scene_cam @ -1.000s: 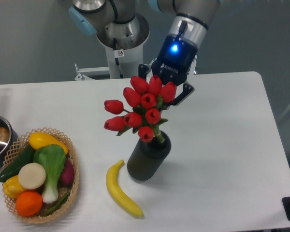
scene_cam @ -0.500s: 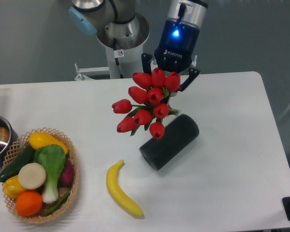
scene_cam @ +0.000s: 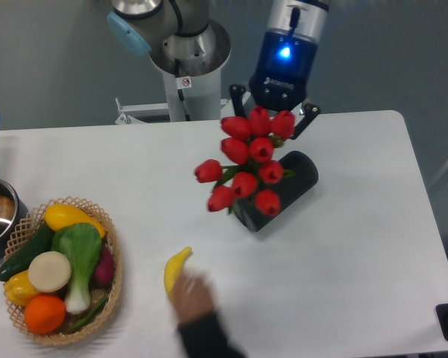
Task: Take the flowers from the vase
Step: 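Raise the held tulips higher and carry them away from the vase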
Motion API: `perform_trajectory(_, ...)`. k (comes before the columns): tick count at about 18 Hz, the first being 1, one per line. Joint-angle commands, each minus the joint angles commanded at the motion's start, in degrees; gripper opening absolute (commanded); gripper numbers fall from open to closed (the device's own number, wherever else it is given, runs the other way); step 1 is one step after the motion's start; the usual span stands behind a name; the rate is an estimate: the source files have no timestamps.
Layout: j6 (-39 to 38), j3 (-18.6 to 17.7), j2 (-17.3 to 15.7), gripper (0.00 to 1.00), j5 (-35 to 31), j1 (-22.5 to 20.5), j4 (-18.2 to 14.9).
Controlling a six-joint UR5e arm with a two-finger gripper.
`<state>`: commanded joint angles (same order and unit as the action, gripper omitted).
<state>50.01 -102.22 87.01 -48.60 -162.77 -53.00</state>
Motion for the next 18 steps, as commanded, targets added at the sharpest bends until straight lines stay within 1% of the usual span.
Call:
perform_trajectory(2, 0.0, 0.2, 0.1, 0.35, 0.0, -1.1, 0.0)
perform_trajectory(6, 1.4, 1.2, 0.1, 0.35, 0.3, -5.6, 0.0)
perform_trajectory(9, 5.2, 1.2, 0.1, 0.35, 0.4, -8.8, -0.3)
perform_trajectory(14, 14.1, 0.2, 0.2, 0.35, -0.4, -11.9, -0.6)
perform_trajectory(16, 18.2, 0.2, 0.2, 0.35, -1.4, -13.2, -2.6)
perform_trajectory(18, 22.2, 0.3, 0.2, 0.35, -3.0, -13.4, -5.3)
